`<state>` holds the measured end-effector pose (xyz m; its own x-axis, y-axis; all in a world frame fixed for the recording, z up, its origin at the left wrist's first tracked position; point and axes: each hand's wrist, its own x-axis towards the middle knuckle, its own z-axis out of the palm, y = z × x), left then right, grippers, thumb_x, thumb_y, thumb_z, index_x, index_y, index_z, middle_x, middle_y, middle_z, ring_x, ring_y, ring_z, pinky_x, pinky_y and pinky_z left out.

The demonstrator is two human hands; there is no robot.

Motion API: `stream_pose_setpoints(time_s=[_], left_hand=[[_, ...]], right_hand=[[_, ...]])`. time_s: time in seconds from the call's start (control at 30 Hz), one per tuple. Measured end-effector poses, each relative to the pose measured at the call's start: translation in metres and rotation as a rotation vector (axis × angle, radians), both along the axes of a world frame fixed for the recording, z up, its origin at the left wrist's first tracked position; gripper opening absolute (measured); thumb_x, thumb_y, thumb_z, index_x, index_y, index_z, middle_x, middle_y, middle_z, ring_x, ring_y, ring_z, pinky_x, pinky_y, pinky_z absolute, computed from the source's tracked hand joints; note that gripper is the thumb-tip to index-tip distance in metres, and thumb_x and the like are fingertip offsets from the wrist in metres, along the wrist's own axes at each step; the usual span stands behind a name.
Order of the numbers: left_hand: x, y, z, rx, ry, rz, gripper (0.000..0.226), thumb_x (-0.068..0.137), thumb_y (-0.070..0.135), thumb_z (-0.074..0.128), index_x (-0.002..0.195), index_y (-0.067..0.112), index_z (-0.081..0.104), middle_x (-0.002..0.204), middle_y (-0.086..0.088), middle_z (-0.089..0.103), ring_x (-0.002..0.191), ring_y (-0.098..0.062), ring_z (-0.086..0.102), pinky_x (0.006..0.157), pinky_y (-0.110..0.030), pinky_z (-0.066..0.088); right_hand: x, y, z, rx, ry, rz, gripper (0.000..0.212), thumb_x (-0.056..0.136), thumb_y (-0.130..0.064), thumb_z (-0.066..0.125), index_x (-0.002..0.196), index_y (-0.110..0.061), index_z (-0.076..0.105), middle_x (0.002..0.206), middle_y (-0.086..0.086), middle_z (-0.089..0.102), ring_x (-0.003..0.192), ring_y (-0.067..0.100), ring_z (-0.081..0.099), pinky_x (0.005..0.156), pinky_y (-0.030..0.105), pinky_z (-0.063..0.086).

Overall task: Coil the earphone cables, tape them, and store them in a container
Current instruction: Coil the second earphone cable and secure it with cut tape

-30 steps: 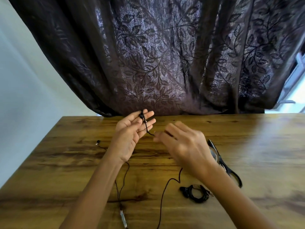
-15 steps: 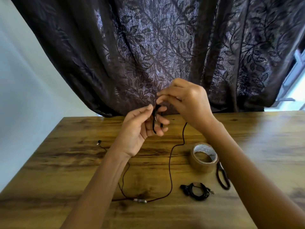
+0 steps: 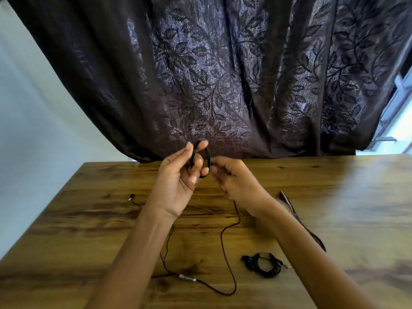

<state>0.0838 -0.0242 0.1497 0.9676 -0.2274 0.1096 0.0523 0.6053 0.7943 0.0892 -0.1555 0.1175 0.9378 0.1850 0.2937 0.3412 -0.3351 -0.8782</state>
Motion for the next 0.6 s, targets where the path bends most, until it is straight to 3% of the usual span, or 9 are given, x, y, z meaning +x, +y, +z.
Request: stream_pose_setpoints(time_s=[0.1, 0.2, 0.27, 0.33, 0.4, 0.47, 0.53, 0.6], left_hand=[[0.004, 0.005, 0.002, -0.027, -0.048, 0.019, 0.028, 0.087, 0.020, 0.043, 0.102, 0.002, 0.059, 0.060, 0.003, 0.064, 0.043, -0.003, 0.055, 0.060, -0.016, 0.054], [0.009, 0.009, 0.000, 0.029, -0.100, 0.084, 0.026, 0.096, 0.010, 0.036, 0.104, 0.004, 0.059, 0.077, 0.000, 0.073, 0.060, -0.006, 0.065, 0.070, -0.019, 0.056], [0.010, 0.009, -0.002, 0.050, -0.119, 0.116, 0.026, 0.096, 0.006, 0.034, 0.104, 0.006, 0.059, 0.084, 0.000, 0.074, 0.069, -0.009, 0.069, 0.074, -0.020, 0.056], [0.011, 0.008, -0.005, 0.057, -0.124, 0.132, 0.026, 0.097, 0.003, 0.033, 0.104, 0.006, 0.058, 0.089, -0.002, 0.074, 0.078, -0.013, 0.070, 0.079, -0.023, 0.055], [0.013, 0.007, -0.009, 0.102, -0.129, 0.161, 0.026, 0.097, 0.002, 0.034, 0.107, 0.006, 0.057, 0.097, -0.004, 0.072, 0.088, -0.018, 0.070, 0.085, -0.026, 0.054], [0.015, 0.006, -0.014, 0.185, -0.143, 0.203, 0.027, 0.097, 0.002, 0.035, 0.114, 0.006, 0.054, 0.105, -0.005, 0.069, 0.094, -0.019, 0.069, 0.085, -0.025, 0.054], [0.017, 0.006, -0.017, 0.267, -0.150, 0.243, 0.028, 0.097, 0.001, 0.035, 0.117, 0.007, 0.053, 0.107, -0.004, 0.067, 0.095, -0.016, 0.068, 0.082, -0.023, 0.054], [0.017, 0.007, -0.020, 0.311, -0.151, 0.258, 0.028, 0.097, 0.000, 0.035, 0.115, 0.010, 0.055, 0.105, -0.003, 0.067, 0.095, -0.014, 0.068, 0.078, -0.021, 0.054]], right_hand=[[-0.007, 0.000, -0.017, -0.079, -0.032, -0.073, 0.028, 0.097, -0.009, 0.044, 0.082, -0.030, 0.055, 0.059, -0.013, 0.046, 0.049, 0.000, 0.041, 0.050, 0.019, 0.034], [-0.018, 0.000, -0.029, -0.320, -0.113, -0.156, 0.018, 0.098, -0.018, 0.042, 0.102, -0.019, 0.060, 0.066, -0.009, 0.053, 0.059, 0.008, 0.051, 0.056, 0.028, 0.039], [-0.026, 0.000, -0.035, -0.500, -0.193, -0.202, 0.025, 0.098, -0.020, 0.041, 0.118, -0.016, 0.056, 0.078, -0.001, 0.063, 0.069, 0.018, 0.060, 0.055, 0.026, 0.036], [-0.035, 0.003, -0.035, -0.600, -0.300, -0.227, 0.029, 0.098, -0.023, 0.041, 0.122, -0.015, 0.055, 0.084, 0.001, 0.069, 0.069, 0.019, 0.065, 0.049, 0.024, 0.038], [-0.041, 0.006, -0.032, -0.729, -0.415, -0.239, 0.032, 0.094, -0.027, 0.040, 0.114, -0.014, 0.061, 0.077, -0.002, 0.070, 0.059, 0.016, 0.065, 0.041, 0.023, 0.042], [-0.042, 0.005, -0.027, -0.788, -0.538, -0.248, 0.023, 0.089, -0.022, 0.051, 0.105, -0.014, 0.064, 0.073, -0.003, 0.066, 0.053, 0.014, 0.061, 0.037, 0.022, 0.041], [-0.041, 0.003, -0.018, -0.753, -0.618, -0.222, 0.012, 0.083, -0.016, 0.066, 0.095, -0.013, 0.067, 0.073, -0.002, 0.061, 0.053, 0.015, 0.058, 0.036, 0.025, 0.043], [-0.039, -0.003, -0.005, -0.691, -0.672, -0.226, 0.010, 0.085, -0.019, 0.061, 0.084, -0.012, 0.067, 0.072, -0.001, 0.058, 0.056, 0.016, 0.056, 0.040, 0.030, 0.046]])
